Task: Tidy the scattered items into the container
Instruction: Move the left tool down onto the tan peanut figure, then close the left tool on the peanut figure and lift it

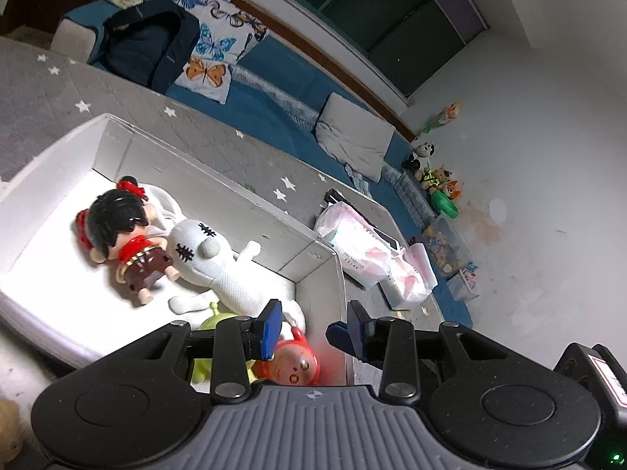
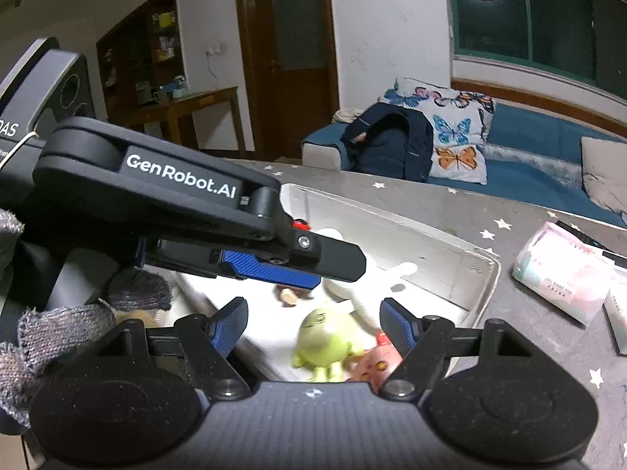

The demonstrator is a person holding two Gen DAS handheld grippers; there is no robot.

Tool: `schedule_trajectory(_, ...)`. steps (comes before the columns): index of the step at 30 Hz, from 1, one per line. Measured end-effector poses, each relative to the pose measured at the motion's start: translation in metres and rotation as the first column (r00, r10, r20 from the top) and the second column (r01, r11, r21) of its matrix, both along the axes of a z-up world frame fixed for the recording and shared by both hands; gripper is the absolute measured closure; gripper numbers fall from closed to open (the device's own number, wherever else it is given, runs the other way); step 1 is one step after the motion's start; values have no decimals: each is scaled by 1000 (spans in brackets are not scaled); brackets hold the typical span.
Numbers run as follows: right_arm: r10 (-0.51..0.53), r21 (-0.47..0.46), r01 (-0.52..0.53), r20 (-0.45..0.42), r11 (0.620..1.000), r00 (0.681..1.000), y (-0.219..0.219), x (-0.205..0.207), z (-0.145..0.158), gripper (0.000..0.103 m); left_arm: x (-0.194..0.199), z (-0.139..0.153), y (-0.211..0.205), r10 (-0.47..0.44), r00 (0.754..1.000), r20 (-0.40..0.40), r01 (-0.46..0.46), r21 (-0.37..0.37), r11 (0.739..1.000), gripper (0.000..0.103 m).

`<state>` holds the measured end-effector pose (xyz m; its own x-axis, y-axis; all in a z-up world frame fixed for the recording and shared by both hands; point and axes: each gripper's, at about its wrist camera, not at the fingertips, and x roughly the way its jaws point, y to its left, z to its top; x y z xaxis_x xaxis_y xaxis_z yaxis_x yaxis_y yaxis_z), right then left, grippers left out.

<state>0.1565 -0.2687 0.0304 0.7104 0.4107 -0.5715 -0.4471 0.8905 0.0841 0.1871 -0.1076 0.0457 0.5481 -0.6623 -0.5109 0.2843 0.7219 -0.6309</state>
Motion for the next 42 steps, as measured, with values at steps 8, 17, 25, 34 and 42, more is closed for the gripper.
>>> schedule_trajectory(8,32,24,-33,20,999,999,17,-29,-1,26,-32,5,23,56,997,45,-58,46,997,64)
schedule_trajectory(17,88,24,-88,22,996,996,47,-54,-9,26,-64,2,53,140,987,74,-150,148,978,64)
schedule_trajectory(25,131,12,-131,-8,991,991,75,-60,-23,25,-83,-13,92,237,970,52,-242,227,943,65)
schedule_trajectory(34,175,-2,-175,-55,985,983,102,-61,-40,25,-99,-27,122,307,949,74,-315,322,893,64)
schedule_trajectory(42,213,-10,-215,-87,977,973,122,-58,-52,25,-106,-36,138,333,940,66,-336,336,880,65)
